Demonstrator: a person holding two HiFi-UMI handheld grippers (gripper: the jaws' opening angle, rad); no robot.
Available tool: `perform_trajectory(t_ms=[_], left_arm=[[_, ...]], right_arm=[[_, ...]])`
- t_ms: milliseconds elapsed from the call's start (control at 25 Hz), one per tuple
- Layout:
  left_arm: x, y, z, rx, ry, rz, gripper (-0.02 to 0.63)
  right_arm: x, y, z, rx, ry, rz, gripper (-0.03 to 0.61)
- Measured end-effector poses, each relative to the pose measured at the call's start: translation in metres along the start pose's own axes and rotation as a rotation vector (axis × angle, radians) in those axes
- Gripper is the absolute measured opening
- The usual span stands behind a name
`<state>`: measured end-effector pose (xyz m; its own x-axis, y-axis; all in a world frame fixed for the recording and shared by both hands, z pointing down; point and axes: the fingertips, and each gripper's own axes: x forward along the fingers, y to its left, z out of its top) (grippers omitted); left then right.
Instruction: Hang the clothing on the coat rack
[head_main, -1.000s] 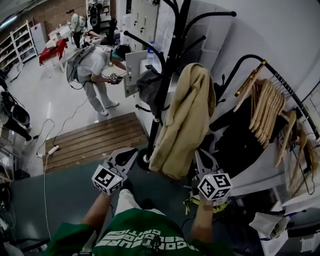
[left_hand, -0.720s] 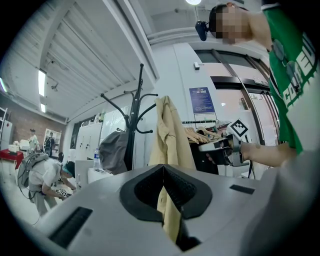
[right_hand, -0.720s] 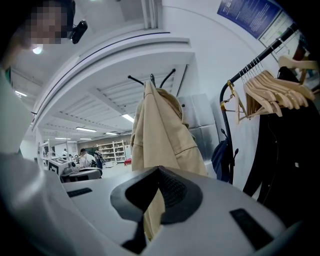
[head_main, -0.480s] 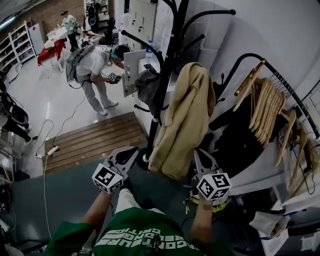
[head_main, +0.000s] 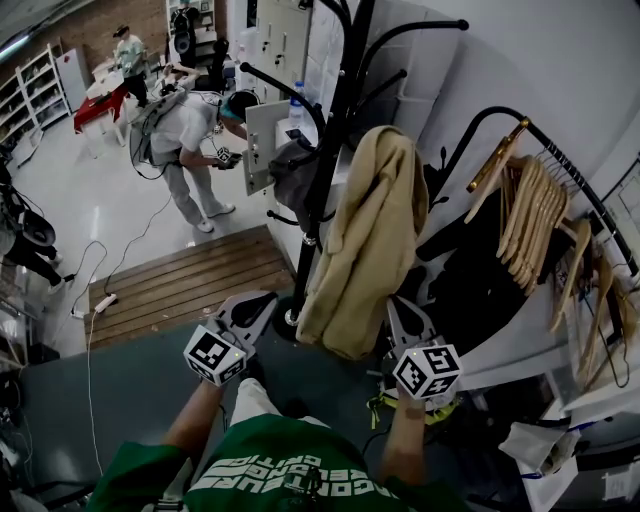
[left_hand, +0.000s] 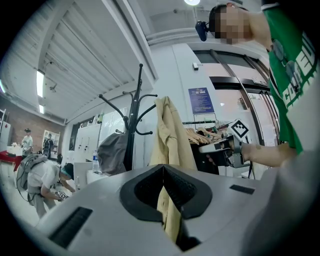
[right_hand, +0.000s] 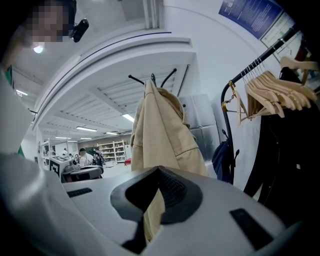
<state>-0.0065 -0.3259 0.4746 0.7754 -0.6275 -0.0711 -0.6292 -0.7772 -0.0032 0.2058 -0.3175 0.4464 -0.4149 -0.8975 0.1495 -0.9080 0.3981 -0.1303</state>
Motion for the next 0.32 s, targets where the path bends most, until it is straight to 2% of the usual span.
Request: perform_trajectory(t_ms=[320], left_arm=[[0.0025, -0.0034, 0.0003, 0.006, 0.0, -0.003, 0.006]], right_arm=[[-0.0011, -0.0024, -0.0008, -0.002, 0.001, 0.002, 0.008]])
